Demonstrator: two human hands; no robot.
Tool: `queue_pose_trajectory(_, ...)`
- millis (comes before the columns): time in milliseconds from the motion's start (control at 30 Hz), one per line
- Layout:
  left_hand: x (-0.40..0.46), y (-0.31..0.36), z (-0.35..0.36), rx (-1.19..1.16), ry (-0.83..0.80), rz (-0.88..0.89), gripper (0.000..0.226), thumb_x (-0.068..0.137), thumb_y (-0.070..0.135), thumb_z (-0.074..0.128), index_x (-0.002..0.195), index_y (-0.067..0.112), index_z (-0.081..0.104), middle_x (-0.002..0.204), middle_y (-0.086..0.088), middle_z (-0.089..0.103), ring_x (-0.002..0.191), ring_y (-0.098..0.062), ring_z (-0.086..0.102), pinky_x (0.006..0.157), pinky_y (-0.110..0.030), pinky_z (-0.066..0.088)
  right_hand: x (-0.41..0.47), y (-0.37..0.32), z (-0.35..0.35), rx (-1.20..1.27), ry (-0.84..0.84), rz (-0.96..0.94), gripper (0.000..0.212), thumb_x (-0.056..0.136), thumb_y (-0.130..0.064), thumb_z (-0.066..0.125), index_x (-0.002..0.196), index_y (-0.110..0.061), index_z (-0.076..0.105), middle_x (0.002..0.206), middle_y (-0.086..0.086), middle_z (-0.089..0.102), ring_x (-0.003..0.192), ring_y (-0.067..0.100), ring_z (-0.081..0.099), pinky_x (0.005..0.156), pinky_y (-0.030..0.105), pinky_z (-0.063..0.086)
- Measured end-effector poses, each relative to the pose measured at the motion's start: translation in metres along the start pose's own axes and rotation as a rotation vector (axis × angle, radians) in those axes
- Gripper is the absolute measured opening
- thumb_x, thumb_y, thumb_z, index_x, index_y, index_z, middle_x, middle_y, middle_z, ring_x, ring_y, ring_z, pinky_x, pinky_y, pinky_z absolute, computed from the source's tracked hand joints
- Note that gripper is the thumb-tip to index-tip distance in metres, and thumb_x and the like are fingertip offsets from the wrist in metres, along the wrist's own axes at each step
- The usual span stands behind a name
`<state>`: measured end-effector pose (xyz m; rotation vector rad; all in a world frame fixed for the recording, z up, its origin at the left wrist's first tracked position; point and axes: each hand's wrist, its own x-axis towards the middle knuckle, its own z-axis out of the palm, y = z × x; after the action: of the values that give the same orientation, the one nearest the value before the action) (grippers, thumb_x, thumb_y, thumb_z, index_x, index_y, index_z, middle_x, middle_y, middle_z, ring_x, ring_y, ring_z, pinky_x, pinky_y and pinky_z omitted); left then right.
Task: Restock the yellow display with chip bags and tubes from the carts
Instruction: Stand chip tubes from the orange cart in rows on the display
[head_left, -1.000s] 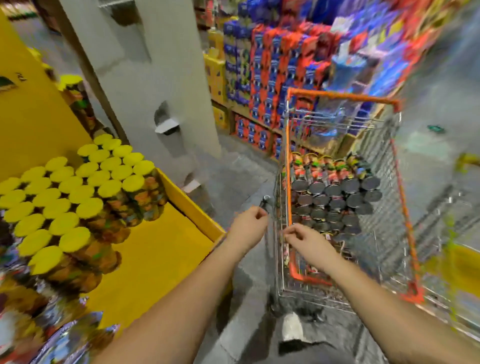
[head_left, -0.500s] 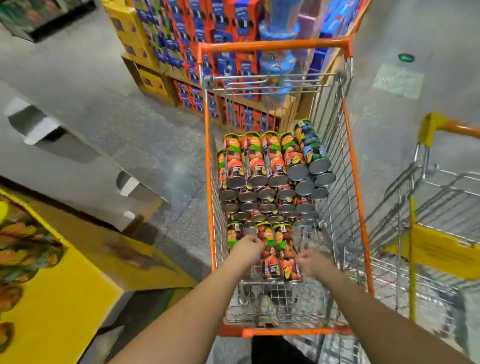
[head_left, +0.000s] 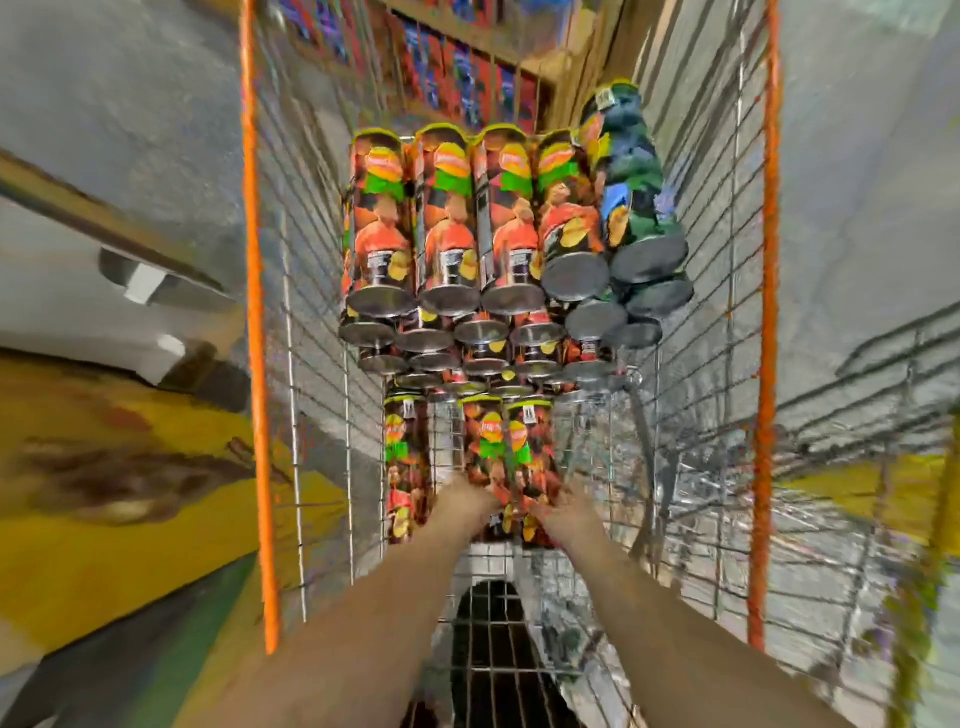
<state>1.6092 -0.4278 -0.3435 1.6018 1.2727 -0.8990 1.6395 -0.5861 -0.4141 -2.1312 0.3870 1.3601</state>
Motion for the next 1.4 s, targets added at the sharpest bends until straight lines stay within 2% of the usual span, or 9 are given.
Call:
queue_pose_trajectory(133, 0.011, -0.001, 0.014, 0.011, 0.042, -0.077, 0.067, 0.083, 0.046, 0.068, 0.131, 0.008, 0.041, 0.122, -0.012, 0.058, 0.112, -0.031, 0.057, 0.089, -0.035, 0.046, 0.011, 0.007, 0.014, 0.019, 0.036, -0.018, 0.103, 0.057, -0.079, 0.071, 0.138, -0.020, 0.047, 0.132, 0.005, 0.060, 0.118, 0.023, 0.059, 0.103, 0.044, 0.046)
queue_pose_trajectory(300, 0.025, -0.013, 0.023, 0.016, -0.004, -0.046, 0.060, 0.076, 0.035, 0.076, 0.119, 0.011, 0.042, 0.101, -0.006, 0.061, 0.086, -0.021, 0.060, 0.075, -0.031, 0.049, -0.018, -0.019, 0.010, 0.106, 0.028, 0.027, 0.051, 0.070, -0.039, 0.084, 0.113, -0.023, 0.062, 0.098, -0.005, 0.069, 0.090, 0.014, 0.066, 0.089, 0.036, 0.053)
queue_pose_trajectory(400, 0.016, -0.015, 0.013, -0.069, -0.027, -0.021, 0.051, 0.078, 0.030, 0.075, 0.117, 0.007, 0.051, 0.092, -0.004, 0.062, 0.080, -0.018, 0.059, 0.076, -0.033, 0.052, -0.032, -0.029, 0.000, 0.186, -0.043, 0.080, 0.060, 0.067, -0.043, 0.084, 0.116, -0.020, 0.059, 0.101, 0.001, 0.069, 0.090, 0.019, 0.067, 0.086, 0.037, 0.054)
queue_pose_trajectory(633, -0.063, -0.016, -0.035, -0.321, -0.104, 0.048, 0.088, 0.080, 0.032, 0.077, 0.147, 0.005, 0.027, 0.143, -0.015, 0.047, 0.127, -0.034, 0.048, 0.103, -0.042, 0.041, -0.104, -0.065, -0.045, 0.113, -0.210, 0.078, 0.093, 0.048, -0.052, 0.091, 0.126, -0.015, 0.056, 0.121, 0.007, 0.065, 0.103, 0.024, 0.063, 0.092, 0.045, 0.053)
queue_pose_trajectory(767, -0.116, -0.016, -0.073, -0.411, -0.102, 0.198, 0.079, 0.067, 0.036, 0.084, 0.129, 0.012, 0.041, 0.123, -0.007, 0.061, 0.110, -0.027, 0.059, 0.100, -0.046, 0.047, -0.164, -0.094, -0.064, 0.124, -0.236, -0.054, 0.032, 0.082, -0.032, 0.076, 0.098, -0.020, 0.051, 0.101, -0.001, 0.061, 0.103, 0.020, 0.056, 0.096, 0.036, 0.045)
queue_pose_trajectory(967, -0.206, -0.031, -0.164, -0.534, 0.019, 0.580, 0.061, 0.059, 0.033, 0.089, 0.105, 0.022, 0.051, 0.090, 0.007, 0.063, 0.083, -0.010, 0.062, 0.077, -0.025, 0.048, -0.246, -0.168, -0.062, 0.079, -0.281, -0.368, 0.056, 0.081, -0.036, 0.077, 0.128, -0.021, 0.049, 0.117, 0.012, 0.065, 0.102, 0.026, 0.065, 0.073, 0.034, 0.054)
queue_pose_trajectory(1067, -0.244, -0.060, -0.215, -0.600, 0.100, 0.684, 0.062, 0.068, 0.023, 0.087, 0.117, 0.017, 0.048, 0.092, 0.011, 0.062, 0.077, 0.004, 0.061, 0.069, -0.015, 0.049, -0.290, -0.210, -0.041, -0.031, -0.239, -0.563, 0.035, 0.089, -0.027, 0.066, 0.120, -0.028, 0.048, 0.103, 0.000, 0.065, 0.092, 0.016, 0.064, 0.072, 0.027, 0.051)
queue_pose_trajectory(1233, -0.285, -0.158, -0.293, -0.759, 0.239, 0.715, 0.081, 0.059, 0.027, 0.086, 0.127, 0.028, 0.041, 0.117, 0.001, 0.065, 0.105, -0.014, 0.064, 0.097, -0.040, 0.049, -0.348, -0.264, 0.058, -0.118, -0.392, -0.741, 0.042, 0.087, -0.003, 0.067, 0.122, -0.016, 0.048, 0.106, 0.006, 0.068, 0.084, 0.008, 0.066, 0.067, 0.019, 0.050)
queue_pose_trajectory(1400, -0.297, -0.261, -0.350, -0.846, 0.372, 0.689, 0.077, 0.074, 0.008, 0.080, 0.132, 0.029, 0.036, 0.114, 0.007, 0.063, 0.102, -0.011, 0.063, 0.094, -0.036, 0.048, -0.387, -0.298, 0.173, -0.270, -0.480, -0.820, 0.068, 0.063, -0.022, 0.082, 0.122, -0.021, 0.048, 0.117, 0.003, 0.067, 0.110, 0.019, 0.063, 0.102, 0.044, 0.046)
